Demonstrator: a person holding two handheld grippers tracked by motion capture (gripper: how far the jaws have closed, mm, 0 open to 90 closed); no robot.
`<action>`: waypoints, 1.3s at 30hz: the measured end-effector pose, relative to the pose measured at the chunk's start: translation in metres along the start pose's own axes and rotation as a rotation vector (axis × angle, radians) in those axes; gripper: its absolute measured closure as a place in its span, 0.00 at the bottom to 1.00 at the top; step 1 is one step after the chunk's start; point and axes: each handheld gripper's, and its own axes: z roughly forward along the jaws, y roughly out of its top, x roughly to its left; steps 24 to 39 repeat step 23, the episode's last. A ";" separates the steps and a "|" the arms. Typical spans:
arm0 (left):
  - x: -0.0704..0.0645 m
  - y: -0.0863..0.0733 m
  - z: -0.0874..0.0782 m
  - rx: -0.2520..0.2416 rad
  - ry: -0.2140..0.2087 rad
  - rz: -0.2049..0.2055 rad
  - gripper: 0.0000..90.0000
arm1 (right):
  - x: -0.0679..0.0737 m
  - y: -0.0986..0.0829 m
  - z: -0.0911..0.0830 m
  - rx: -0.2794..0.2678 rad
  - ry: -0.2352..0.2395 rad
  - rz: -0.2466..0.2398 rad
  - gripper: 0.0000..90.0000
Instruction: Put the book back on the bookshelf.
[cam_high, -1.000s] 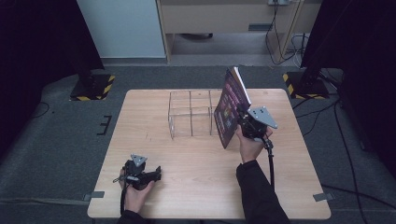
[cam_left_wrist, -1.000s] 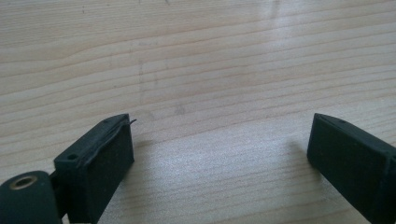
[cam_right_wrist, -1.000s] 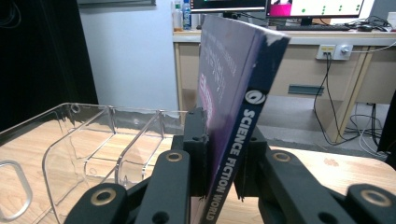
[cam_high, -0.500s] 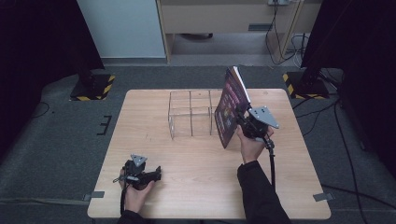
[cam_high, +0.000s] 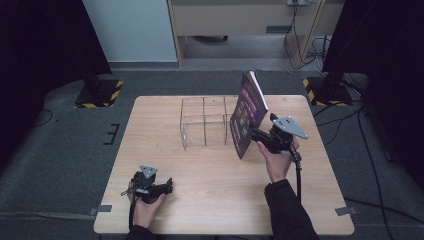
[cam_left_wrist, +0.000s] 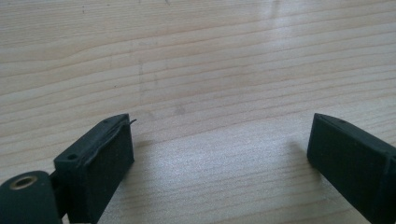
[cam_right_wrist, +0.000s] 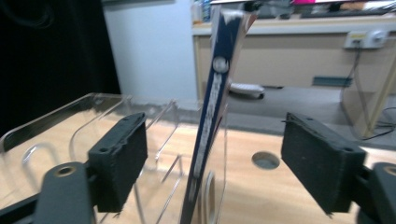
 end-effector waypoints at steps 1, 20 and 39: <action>0.000 0.000 0.000 0.000 0.000 0.000 0.07 | -0.001 -0.002 -0.003 0.018 0.016 -0.005 0.21; 0.000 0.000 0.000 0.000 0.000 0.000 0.07 | -0.061 -0.087 -0.060 0.366 0.060 -0.096 0.12; 0.000 0.000 0.000 -0.001 -0.001 -0.002 0.07 | -0.073 -0.102 -0.066 0.431 0.030 -0.088 0.11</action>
